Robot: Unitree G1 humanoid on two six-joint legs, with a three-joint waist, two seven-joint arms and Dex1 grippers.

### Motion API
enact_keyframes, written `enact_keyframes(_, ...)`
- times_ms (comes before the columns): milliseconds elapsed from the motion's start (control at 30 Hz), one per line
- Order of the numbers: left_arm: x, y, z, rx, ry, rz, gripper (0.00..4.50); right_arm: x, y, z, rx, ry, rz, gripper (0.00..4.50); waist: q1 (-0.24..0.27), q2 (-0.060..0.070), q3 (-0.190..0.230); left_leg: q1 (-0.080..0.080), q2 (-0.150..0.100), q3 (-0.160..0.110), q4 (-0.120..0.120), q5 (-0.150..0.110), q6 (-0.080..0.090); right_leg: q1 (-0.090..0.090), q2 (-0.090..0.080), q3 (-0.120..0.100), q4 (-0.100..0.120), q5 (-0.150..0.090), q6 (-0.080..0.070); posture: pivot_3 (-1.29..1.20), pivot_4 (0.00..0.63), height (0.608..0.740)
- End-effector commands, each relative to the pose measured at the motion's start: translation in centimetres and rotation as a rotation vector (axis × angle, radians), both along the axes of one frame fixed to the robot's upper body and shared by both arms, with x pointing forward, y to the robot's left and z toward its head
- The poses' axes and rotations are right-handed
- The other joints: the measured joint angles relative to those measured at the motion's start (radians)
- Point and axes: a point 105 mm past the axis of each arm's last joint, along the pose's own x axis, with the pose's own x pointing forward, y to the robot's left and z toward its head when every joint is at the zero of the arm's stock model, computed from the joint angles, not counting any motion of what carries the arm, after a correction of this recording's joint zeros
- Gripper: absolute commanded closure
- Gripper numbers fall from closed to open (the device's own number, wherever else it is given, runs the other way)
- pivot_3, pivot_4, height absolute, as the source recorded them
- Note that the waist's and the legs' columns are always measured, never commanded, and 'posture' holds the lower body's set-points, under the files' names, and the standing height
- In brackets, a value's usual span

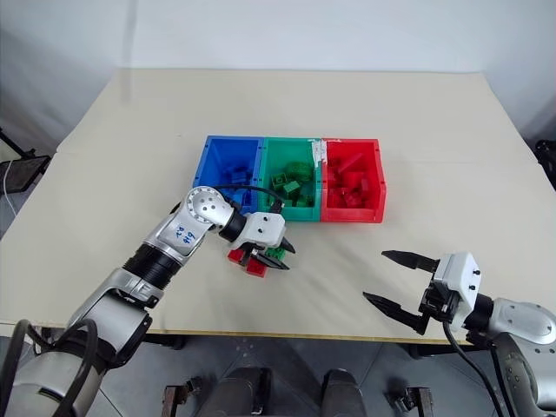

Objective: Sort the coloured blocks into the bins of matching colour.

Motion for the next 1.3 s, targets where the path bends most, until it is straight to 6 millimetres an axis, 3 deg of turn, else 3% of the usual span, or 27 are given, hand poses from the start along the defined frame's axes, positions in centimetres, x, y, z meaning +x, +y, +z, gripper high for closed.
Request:
enact_keyframes(33,0.3,-0.4,0.9,-0.058,-0.019,0.01,3.03,0.0,0.3,0.2,0.006,-0.023,0.015,0.0,0.0,0.0,0.0,0.0,0.0,0.0,0.0,0.0,0.0,0.0,0.0,0.0,0.0,0.0,0.0,0.0,0.15,0.74)
enact_keyframes(300,0.6,-0.3,2.8,-0.171,-0.016,0.037,3.03,0.0,0.3,0.1,0.006,-0.021,0.016,0.0,0.0,0.0,0.0,-0.001,0.0,0.0,0.001,0.0,0.0,0.0,0.0,0.0,0.0,0.0,0.0,0.0,0.15,0.74)
enact_keyframes(500,3.0,-1.1,8.4,-0.473,0.005,0.208,3.03,0.0,0.5,0.3,0.018,-0.038,0.011,0.0,0.002,-0.001,0.0,-0.002,0.0,-0.002,0.003,0.0,0.0,0.0,0.0,-0.001,0.001,0.0,0.001,0.0,0.15,0.74)
enact_keyframes(600,4.5,-1.1,11.5,-0.601,-0.012,0.316,3.03,0.5,0.3,2.1,0.104,-0.101,-0.061,0.0,0.0,-0.001,0.0,-0.002,0.0,-0.001,0.003,0.0,0.0,0.0,0.0,-0.001,0.001,0.0,0.001,0.0,0.15,0.74)
enact_keyframes(733,7.5,-0.8,13.8,-0.688,-0.073,0.5,3.03,1.3,0.0,4.5,0.181,-0.209,-0.163,0.0,0.001,-0.001,0.001,-0.002,0.0,-0.001,0.003,0.0,0.0,0.0,0.0,-0.001,0.002,0.0,0.001,0.0,0.15,0.74)
enact_keyframes(867,8.9,-1.4,13.4,-0.69,-0.054,0.559,3.03,1.9,0.2,6.1,0.233,-0.268,-0.223,0.0,0.001,-0.001,0.001,-0.002,-0.001,-0.001,0.003,0.0,0.0,-0.001,0.0,0.0,0.002,0.0,0.001,0.0,0.15,0.74)
enact_keyframes(1067,9.0,-2.5,12.7,-0.689,-0.005,0.539,3.03,2.0,1.0,7.1,0.252,-0.288,-0.221,0.0,0.001,-0.001,0.001,-0.003,-0.001,-0.001,0.003,0.0,0.0,-0.003,0.0,0.0,0.003,0.0,0.001,0.0,0.15,0.74)
enact_keyframes(1300,8.2,-0.7,13.7,-0.743,-0.039,0.464,0.9,2.1,2.3,7.0,0.24,-0.262,-0.142,0.0,-0.003,-0.001,0.001,-0.004,-0.001,0.0,0.003,0.0,0.0,-0.004,0.0,0.0,0.005,0.0,0.001,0.0,0.15,0.74)
